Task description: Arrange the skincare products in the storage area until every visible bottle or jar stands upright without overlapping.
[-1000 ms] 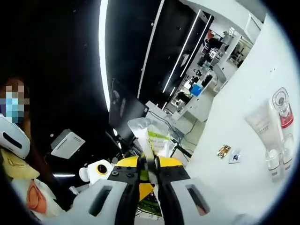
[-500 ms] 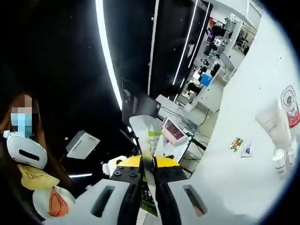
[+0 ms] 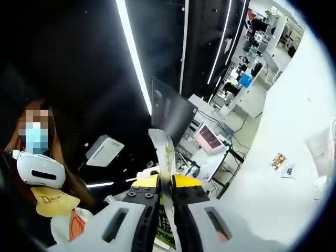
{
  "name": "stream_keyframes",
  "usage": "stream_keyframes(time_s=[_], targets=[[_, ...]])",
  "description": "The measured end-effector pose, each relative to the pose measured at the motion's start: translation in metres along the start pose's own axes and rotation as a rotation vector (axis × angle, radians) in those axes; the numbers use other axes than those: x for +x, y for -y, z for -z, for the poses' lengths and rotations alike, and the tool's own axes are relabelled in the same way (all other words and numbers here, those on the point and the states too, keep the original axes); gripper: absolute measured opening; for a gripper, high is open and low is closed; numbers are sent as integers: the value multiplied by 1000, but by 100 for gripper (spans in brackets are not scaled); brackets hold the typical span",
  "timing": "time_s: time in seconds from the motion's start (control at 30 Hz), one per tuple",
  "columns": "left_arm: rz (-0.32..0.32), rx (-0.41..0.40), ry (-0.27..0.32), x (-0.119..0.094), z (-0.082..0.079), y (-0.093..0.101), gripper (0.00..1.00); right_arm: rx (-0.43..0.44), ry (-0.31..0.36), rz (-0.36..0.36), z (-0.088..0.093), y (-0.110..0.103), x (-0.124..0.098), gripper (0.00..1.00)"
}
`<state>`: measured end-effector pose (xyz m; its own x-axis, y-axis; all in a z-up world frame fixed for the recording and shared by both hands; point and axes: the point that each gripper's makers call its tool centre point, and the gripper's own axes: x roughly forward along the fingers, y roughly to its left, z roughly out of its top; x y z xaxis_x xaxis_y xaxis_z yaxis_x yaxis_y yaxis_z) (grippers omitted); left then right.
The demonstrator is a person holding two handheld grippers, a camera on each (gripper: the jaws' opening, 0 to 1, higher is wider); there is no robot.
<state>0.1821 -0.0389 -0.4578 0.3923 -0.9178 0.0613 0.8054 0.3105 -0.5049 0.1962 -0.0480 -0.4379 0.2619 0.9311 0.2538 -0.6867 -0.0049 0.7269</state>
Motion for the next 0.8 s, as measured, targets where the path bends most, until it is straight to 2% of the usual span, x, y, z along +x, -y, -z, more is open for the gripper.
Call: stream_keyframes(time_s=[0.07,0.17,0.23,0.27,0.37,0.43,0.5,0.57,0.63,0.7,0.8], targets=[[-27,9,8,-1,-2,-3,25,15,4,7,-1,1,-3,7],[-126,32,1,-4,-4,-16,21,34,38,-2,-7,0,-7,6],[-126,17,9,0,-7,-13,19,40,44,0,-8,1,-7,6],[-127,10,20,1,-9,-12,18,32,73,5,-13,2,-9,6],[-103,-79,96,6,-22,-8,14,-2,120,14,-19,3,-11,12],[-95,-116,135,6,-29,-9,9,-16,110,22,-14,4,-12,19],[-91,-113,139,6,-30,-11,3,-22,90,26,-3,4,-11,21],[-92,-121,144,7,-32,-12,2,-8,86,36,5,7,-11,25],[-89,-123,148,7,-32,-12,2,29,99,29,12,8,-11,25],[-70,-164,179,7,-36,-11,2,51,103,25,19,10,-10,22],[-53,-179,199,6,-40,-11,2,41,77,33,30,11,-6,16]])
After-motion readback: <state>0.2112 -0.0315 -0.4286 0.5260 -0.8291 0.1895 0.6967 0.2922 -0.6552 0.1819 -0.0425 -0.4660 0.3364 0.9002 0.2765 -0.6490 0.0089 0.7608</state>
